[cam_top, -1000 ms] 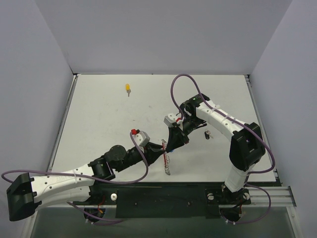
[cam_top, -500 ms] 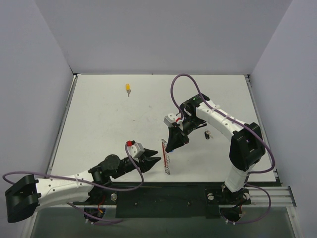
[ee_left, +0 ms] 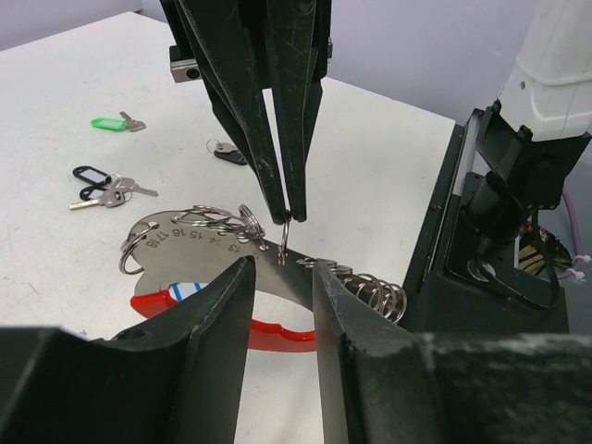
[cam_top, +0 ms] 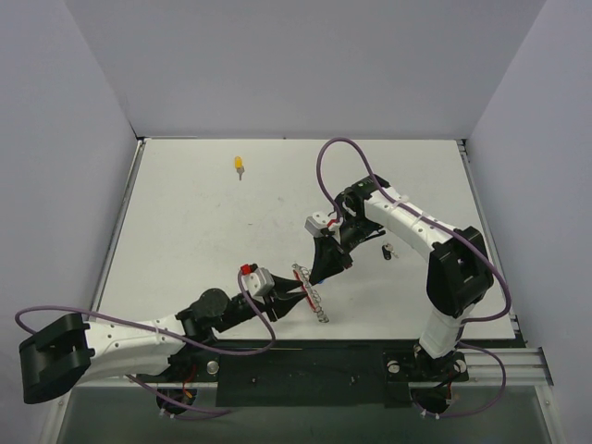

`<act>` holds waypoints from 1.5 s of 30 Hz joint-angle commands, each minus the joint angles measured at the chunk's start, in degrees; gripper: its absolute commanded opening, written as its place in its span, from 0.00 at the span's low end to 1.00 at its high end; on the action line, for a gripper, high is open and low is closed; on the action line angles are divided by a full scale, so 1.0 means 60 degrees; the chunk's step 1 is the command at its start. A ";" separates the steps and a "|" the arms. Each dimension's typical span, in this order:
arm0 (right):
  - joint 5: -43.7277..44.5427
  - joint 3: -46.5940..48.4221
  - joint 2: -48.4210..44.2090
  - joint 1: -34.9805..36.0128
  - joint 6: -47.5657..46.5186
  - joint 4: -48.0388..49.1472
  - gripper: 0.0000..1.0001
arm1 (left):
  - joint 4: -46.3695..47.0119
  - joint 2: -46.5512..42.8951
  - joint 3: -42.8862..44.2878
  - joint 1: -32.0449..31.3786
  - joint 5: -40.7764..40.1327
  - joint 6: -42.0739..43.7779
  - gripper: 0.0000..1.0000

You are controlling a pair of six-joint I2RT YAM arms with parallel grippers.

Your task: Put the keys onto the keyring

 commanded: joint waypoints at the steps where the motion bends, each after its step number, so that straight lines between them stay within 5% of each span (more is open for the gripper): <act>1: -0.0595 0.0220 0.0010 0.0020 -0.0029 -0.2627 0.00 | 0.0895 0.0152 0.0176 -0.0041 0.0224 0.0093 0.40; 45: -0.0610 0.0234 0.0025 0.0050 -0.0014 -0.2642 0.00 | 0.1349 0.0767 0.0557 -0.0115 -0.0216 0.0151 0.18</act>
